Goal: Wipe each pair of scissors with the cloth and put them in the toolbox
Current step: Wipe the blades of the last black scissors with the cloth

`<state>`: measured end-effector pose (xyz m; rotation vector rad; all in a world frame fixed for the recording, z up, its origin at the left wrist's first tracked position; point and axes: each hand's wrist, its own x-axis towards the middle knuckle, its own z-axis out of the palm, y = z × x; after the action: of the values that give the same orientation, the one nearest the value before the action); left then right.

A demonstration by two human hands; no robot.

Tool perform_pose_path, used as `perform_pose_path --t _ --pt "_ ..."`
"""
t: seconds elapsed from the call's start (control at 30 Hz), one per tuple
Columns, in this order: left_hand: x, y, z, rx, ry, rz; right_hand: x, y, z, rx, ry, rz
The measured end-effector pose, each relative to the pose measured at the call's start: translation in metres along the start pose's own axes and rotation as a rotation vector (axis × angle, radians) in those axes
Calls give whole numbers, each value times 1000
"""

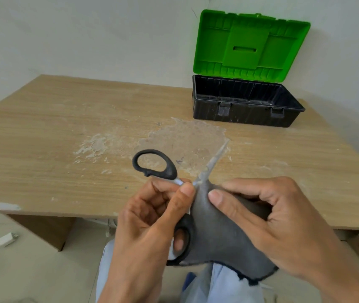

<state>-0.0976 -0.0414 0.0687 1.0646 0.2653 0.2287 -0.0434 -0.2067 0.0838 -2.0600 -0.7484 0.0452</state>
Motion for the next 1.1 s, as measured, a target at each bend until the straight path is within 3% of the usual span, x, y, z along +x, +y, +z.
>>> perform_pose_path --t 0.17,0.4,0.63,0.83,1.1 --pt "-2 2 0 -41 16 -64 -6 0 -16 46 -7 46" --pt "-1 1 6 23 -44 -50 -2 -8 -7 28 4 41" --pt "0 10 -3 -38 15 -23 -1 -8 -24 54 -75 113" --pt "-1 2 8 16 -68 -39 0 -10 -17 30 -47 66" --pt "0 8 -1 25 -29 1 1 -12 -28 -1 -98 101"
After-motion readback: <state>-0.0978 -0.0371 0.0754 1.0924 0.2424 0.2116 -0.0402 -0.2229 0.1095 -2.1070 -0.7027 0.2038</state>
